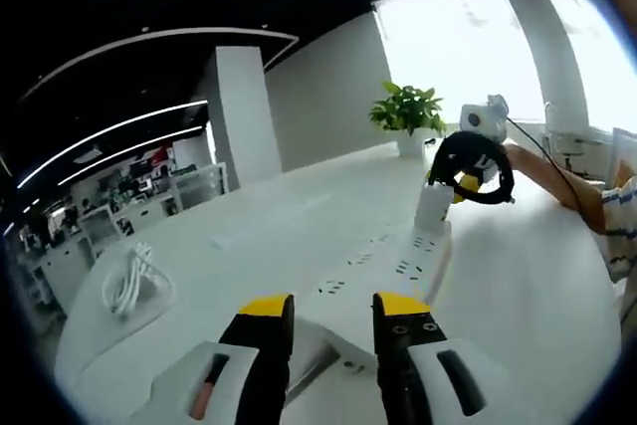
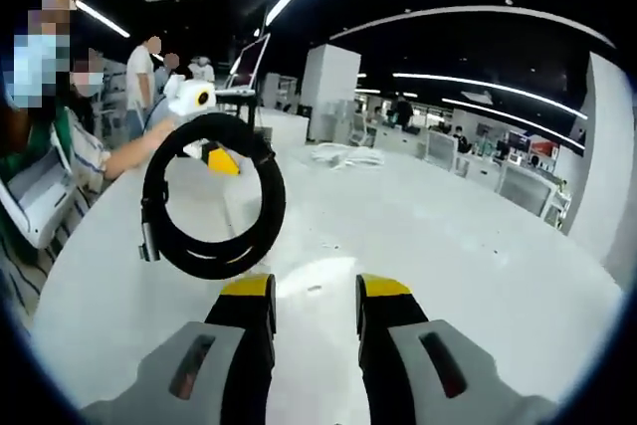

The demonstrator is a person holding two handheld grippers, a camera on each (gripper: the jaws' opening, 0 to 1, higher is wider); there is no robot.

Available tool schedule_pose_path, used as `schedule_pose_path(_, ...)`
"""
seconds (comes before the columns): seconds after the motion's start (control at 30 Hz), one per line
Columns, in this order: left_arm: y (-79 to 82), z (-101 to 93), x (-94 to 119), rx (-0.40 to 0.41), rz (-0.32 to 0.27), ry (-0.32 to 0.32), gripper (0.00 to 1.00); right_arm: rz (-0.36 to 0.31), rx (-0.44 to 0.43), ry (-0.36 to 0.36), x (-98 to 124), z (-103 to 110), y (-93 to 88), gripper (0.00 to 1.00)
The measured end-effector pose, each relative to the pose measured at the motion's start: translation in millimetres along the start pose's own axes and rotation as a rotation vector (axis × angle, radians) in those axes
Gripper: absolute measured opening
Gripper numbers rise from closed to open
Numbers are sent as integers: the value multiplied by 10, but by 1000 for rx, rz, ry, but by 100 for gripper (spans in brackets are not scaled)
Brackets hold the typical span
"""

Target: Straighten the power strip on the desk, plug the charger into it

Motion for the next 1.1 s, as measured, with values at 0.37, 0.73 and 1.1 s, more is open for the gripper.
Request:
schedule_pose_path(0.37,-112,-81,-47,-9,74,-55,37,8,-44,109,-202,167,-52,31)
schedule_pose_path(0.73,-138,-82,-42,46,80,-84,41,4,-67,139,-315,261,-71,32)
schedule_pose_path(1.1,-169,-79,-50,85,86,-96,42,-15,-95,133,-316,220,-82,31)
Point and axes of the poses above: the point that each gripper's makers call its tool centre point, and the gripper's own axes: x roughly backward along the fingers, z roughly to its left, y roughly out of its top, the point moved 6 cm from there along x, roughly backward along the fingers, and after that the axes turned 4 degrees about y, right-handed, at the moved point
